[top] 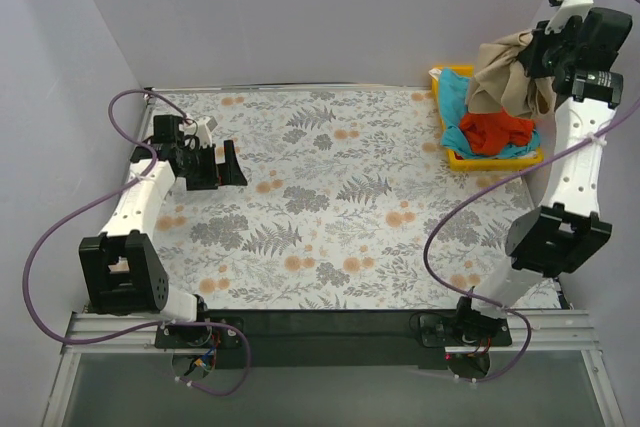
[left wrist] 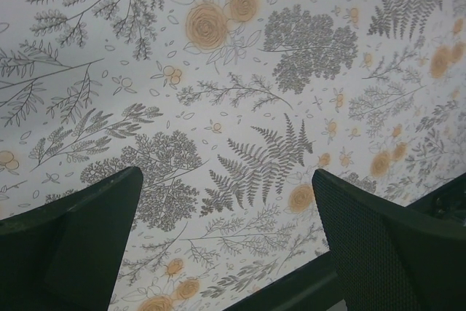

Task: Fold and stack the t-shirts
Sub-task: Grab the tshirt from the pile, then move the tshirt to the center of the board

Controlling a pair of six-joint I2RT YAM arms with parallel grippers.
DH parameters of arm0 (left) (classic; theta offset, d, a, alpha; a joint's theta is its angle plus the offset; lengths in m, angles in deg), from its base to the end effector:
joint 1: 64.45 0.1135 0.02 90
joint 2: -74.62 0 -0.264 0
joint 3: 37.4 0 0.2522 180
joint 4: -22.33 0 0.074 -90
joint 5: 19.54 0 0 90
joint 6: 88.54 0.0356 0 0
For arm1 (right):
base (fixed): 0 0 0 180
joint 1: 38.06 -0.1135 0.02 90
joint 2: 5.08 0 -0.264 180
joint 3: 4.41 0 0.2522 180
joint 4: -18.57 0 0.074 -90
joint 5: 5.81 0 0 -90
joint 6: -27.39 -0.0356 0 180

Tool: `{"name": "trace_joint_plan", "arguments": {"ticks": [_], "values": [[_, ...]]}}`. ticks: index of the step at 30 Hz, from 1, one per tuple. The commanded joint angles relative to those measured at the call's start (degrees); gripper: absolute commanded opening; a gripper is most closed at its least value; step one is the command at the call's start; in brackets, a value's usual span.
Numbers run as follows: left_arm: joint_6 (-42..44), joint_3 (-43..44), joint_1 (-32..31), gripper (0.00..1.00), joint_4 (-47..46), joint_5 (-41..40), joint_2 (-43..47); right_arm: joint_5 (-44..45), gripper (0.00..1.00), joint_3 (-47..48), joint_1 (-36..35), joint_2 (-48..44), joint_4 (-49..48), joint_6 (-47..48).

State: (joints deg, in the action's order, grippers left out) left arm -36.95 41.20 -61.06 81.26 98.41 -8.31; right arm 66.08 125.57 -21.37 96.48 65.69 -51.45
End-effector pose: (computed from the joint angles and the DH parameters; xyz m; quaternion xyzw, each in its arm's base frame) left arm 0.2869 0.0003 0.2623 -0.2846 0.9019 -0.2916 0.1433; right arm 0.3833 -0.1034 0.4576 -0.0529 0.8060 -0.0144 0.5894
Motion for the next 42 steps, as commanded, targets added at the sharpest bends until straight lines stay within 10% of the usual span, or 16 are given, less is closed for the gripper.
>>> {"name": "trace_joint_plan", "arguments": {"ticks": [1,16,19,20,21,24,30,42], "values": [[-0.3,4.2,-0.1,0.97,1.1,5.0,3.0,-1.0,0.01,-5.6,-2.7,-7.9,-1.6,2.3],[-2.8,5.2,1.6,0.98,-0.8,14.1,4.4,22.2,0.01,-41.9,-42.8,-18.0,-4.0,7.2],[-3.9,4.7,2.5,0.98,-2.1,16.2,4.9,13.6,0.32,-43.2,-49.0,-14.4,-3.7,5.3],[-4.1,4.3,3.0,0.98,-2.4,16.8,5.2,9.7,0.68,-42.6,-49.7,-12.1,-3.0,4.5],[-4.3,4.2,3.3,0.98,-3.1,17.5,5.7,1.9,0.81,-40.6,-49.9,-11.2,-1.6,4.0],[-3.5,2.7,3.3,0.98,-6.0,20.7,8.3,-4.6,0.95,-37.7,-50.0,-10.2,0.5,3.6],[6.1,-1.0,-2.4,0.93,-9.3,23.9,12.0,-12.6,0.87,-44.7,-40.9,-17.4,2.2,3.5],[25.9,-0.7,-48.9,0.73,-14.2,-4.5,0.0,-16.7,0.63,-55.1,-21.2,-17.4,6.5,8.0]]}}
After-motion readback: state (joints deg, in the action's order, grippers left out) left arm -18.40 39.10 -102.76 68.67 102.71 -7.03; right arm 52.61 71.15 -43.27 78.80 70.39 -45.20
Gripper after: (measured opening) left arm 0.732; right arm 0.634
